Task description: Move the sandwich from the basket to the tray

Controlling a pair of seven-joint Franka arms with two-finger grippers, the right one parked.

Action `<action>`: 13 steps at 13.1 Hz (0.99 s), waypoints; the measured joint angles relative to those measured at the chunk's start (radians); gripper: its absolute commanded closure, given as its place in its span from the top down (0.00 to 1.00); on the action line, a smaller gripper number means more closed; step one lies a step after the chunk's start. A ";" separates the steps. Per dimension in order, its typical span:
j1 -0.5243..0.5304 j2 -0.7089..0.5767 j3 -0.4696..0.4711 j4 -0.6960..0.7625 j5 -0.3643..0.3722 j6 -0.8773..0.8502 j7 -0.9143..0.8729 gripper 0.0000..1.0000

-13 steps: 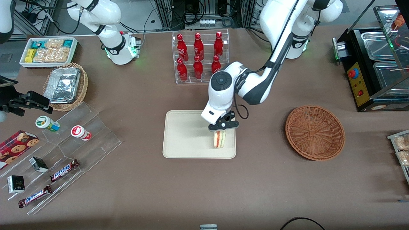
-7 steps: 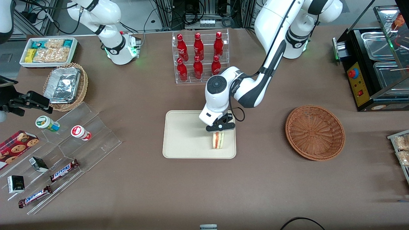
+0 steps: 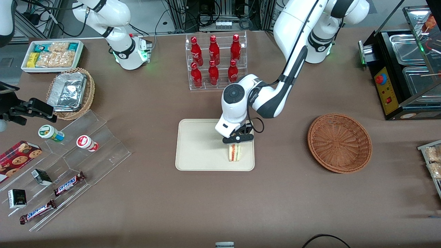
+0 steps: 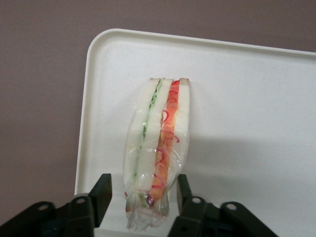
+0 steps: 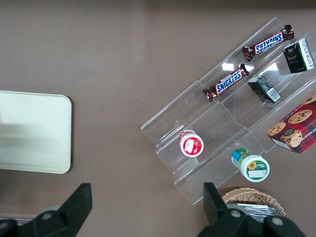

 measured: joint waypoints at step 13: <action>0.297 -0.528 0.037 0.060 -0.002 -0.643 0.152 1.00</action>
